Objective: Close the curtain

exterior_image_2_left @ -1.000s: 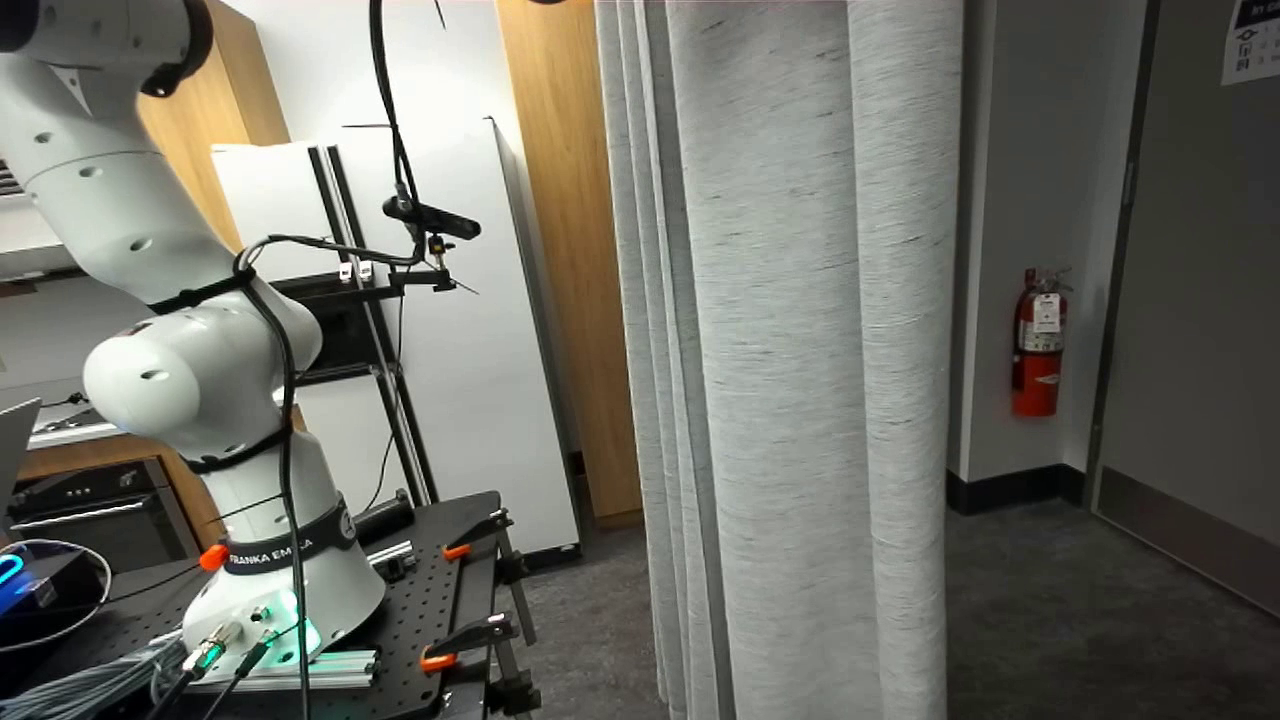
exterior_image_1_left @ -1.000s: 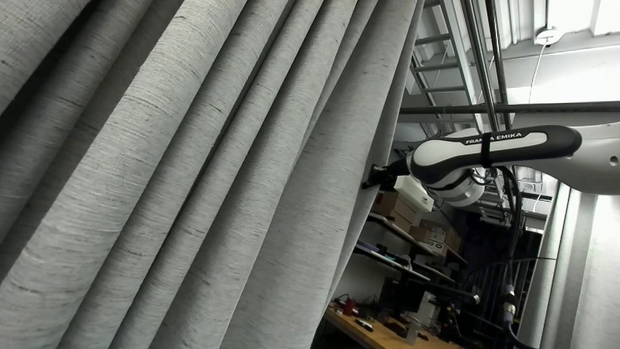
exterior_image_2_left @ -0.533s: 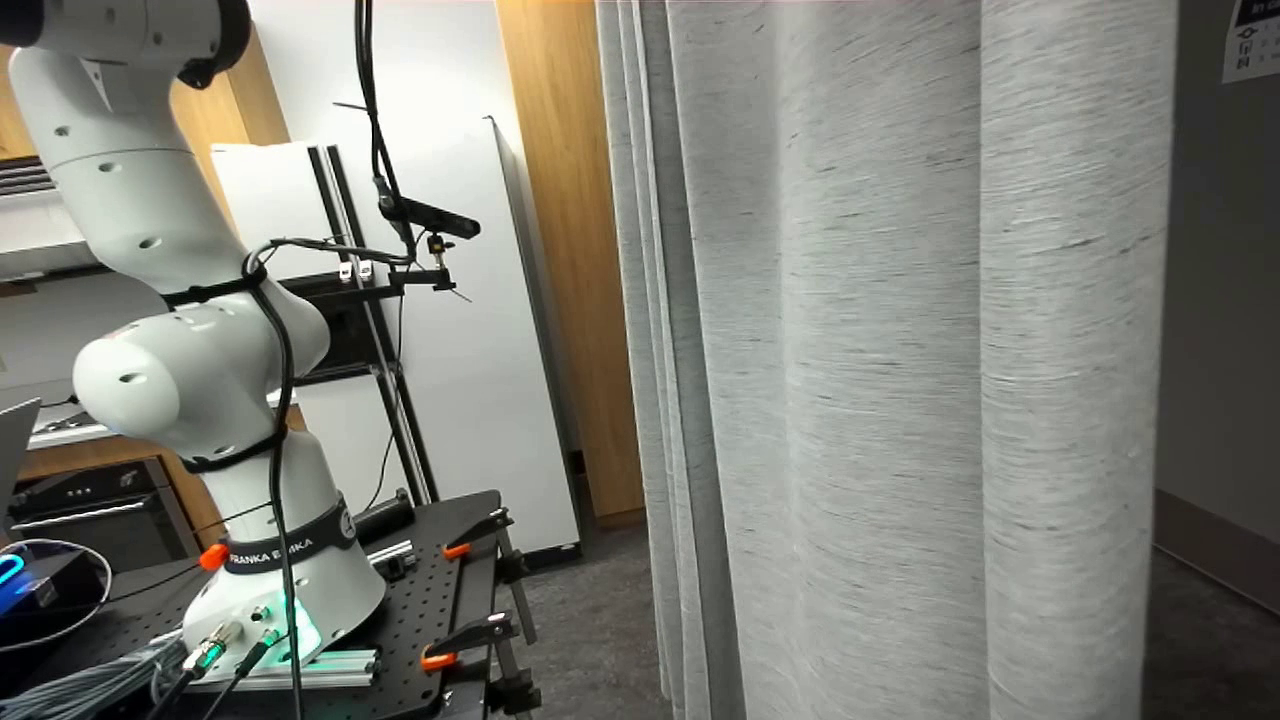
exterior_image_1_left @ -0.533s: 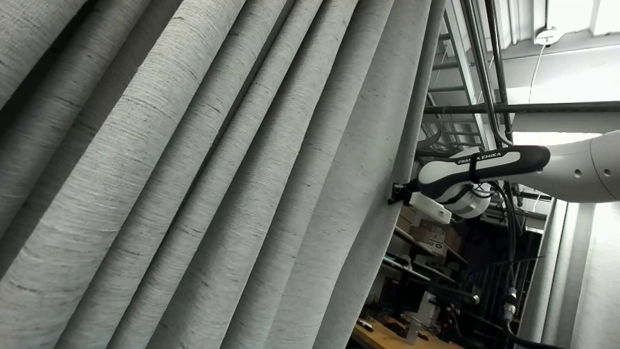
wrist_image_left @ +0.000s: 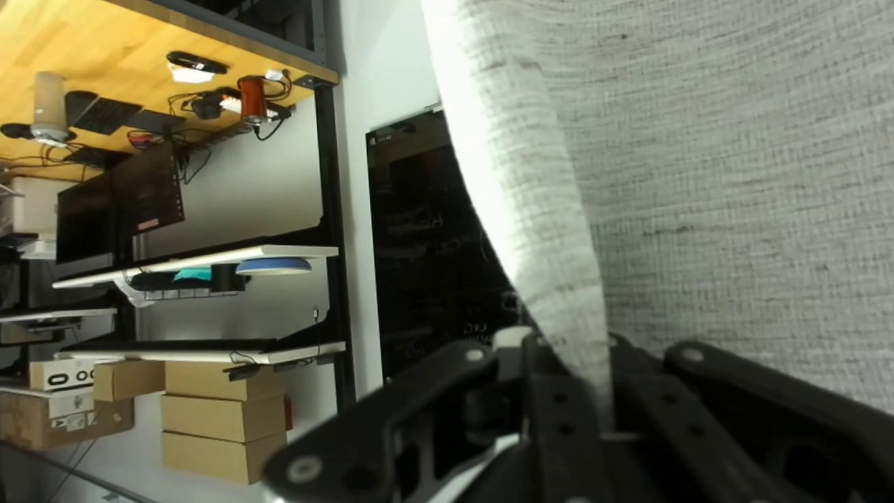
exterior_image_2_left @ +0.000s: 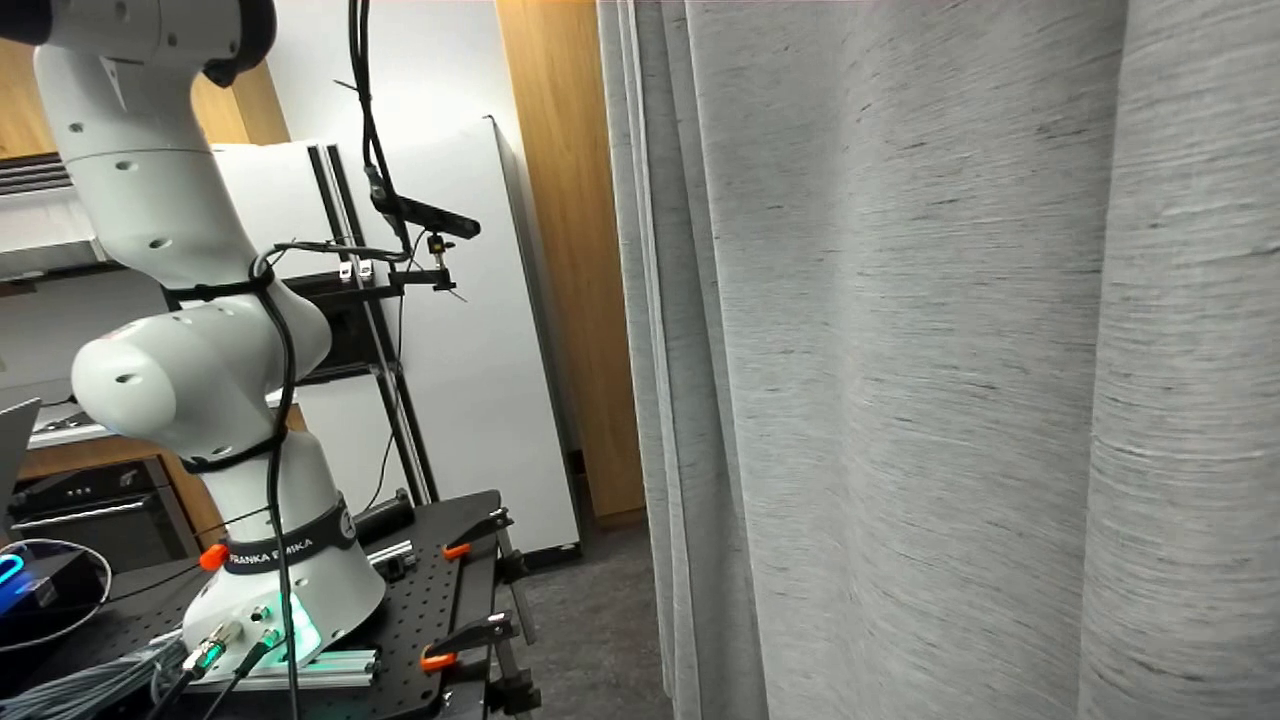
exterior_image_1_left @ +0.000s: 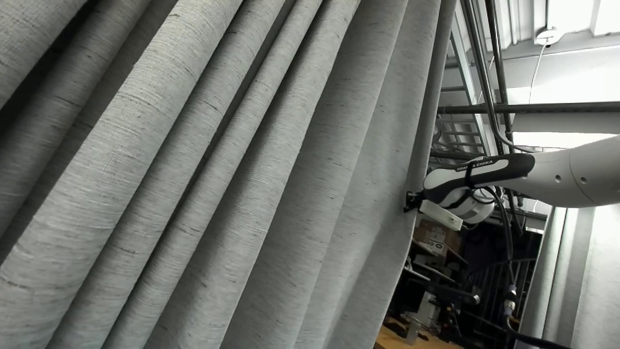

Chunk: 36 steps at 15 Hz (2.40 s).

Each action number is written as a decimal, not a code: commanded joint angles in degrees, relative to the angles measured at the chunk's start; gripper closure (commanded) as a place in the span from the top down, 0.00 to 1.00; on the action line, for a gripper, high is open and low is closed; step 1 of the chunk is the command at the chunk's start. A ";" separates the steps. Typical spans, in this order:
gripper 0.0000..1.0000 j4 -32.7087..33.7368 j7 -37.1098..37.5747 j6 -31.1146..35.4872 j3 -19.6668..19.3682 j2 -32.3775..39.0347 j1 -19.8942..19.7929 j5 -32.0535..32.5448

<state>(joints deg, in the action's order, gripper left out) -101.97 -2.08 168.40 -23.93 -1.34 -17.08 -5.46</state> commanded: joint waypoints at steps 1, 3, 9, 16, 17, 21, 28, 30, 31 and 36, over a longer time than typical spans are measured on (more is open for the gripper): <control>0.00 2.70 -3.94 -4.82 -2.03 6.65 -1.57 -5.73; 0.00 4.25 -4.98 -4.84 -2.23 8.01 -2.16 -7.69; 0.00 4.12 -4.23 -2.92 -4.80 8.38 -4.66 -7.48; 0.00 3.42 -4.22 -1.77 -9.19 7.92 -7.89 -6.90; 0.00 3.24 -4.20 -1.69 -9.80 7.88 -8.34 -6.85; 0.00 3.16 -4.82 -1.78 -11.47 7.06 -9.47 -7.32; 0.00 4.94 -10.50 -3.49 -9.87 8.73 -9.74 -13.09; 0.00 5.58 -12.89 -3.95 -8.35 9.51 -9.60 -16.41; 0.00 5.95 -14.02 -4.25 -7.52 9.95 -9.61 -18.11; 0.00 9.08 -19.53 -7.18 -2.75 12.67 -10.09 -28.11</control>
<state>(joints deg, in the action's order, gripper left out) -93.23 -17.41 166.57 -27.81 6.48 -24.61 -27.23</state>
